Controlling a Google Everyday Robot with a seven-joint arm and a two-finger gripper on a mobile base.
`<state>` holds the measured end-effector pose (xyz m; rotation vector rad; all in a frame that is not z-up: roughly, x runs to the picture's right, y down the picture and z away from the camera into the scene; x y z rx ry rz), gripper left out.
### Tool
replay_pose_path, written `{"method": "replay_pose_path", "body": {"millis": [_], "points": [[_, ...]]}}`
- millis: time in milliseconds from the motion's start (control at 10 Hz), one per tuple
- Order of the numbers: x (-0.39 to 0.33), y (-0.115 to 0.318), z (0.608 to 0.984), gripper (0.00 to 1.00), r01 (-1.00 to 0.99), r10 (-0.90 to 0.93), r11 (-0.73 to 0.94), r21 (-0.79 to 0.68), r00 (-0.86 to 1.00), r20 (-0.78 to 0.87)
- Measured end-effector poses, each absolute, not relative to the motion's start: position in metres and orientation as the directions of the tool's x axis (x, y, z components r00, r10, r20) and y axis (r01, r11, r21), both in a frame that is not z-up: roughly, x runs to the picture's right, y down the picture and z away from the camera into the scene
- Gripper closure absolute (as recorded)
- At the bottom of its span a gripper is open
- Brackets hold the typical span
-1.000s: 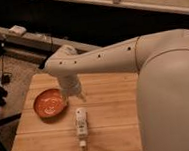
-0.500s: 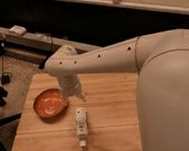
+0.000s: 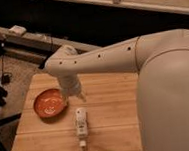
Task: Place the bottle in the ceramic bowl
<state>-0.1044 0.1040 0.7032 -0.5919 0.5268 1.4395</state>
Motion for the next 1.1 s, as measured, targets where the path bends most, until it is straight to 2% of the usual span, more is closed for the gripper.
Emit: {"method": "replay_pose_path", "body": {"millis": [1100], "points": [[-0.1051,0.1107,0.7014,0.35,-0.998,0.758,0.056,-0.035,0.065,-0.649]]}}
